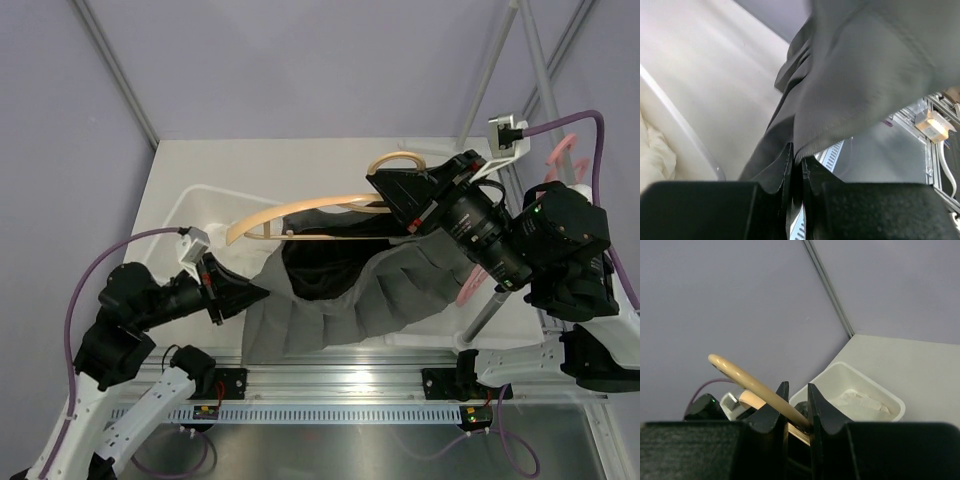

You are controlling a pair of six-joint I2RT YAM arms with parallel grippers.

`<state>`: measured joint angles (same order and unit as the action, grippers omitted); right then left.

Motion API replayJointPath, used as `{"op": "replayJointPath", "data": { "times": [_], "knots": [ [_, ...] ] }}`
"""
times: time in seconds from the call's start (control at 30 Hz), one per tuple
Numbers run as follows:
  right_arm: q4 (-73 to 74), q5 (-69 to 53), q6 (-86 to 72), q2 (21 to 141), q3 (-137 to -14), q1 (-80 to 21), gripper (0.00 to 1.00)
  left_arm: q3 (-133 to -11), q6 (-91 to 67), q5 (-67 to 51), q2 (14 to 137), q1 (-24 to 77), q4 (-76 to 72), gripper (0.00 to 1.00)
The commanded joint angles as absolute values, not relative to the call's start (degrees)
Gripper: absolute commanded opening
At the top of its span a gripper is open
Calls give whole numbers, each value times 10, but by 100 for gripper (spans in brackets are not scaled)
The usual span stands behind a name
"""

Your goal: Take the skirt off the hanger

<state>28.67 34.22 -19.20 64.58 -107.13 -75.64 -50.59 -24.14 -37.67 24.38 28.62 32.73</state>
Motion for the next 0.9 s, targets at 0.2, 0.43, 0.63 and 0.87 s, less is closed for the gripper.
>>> {"op": "replayJointPath", "data": {
  "times": [0.2,0.43,0.63,0.87],
  "knots": [
    [290,326,-217,615,-1016,-751,0,-663,-229,-376,265,286,340,62],
    [322,308,-225,622,-1024,-751,0,-668,-190,-344,225,286,363,79],
    [336,286,-236,631,-1032,-748,0,-718,-163,-294,255,286,404,79],
    [352,271,-241,643,-1042,-746,0,-737,-151,-259,262,286,400,79]
  ]
}}
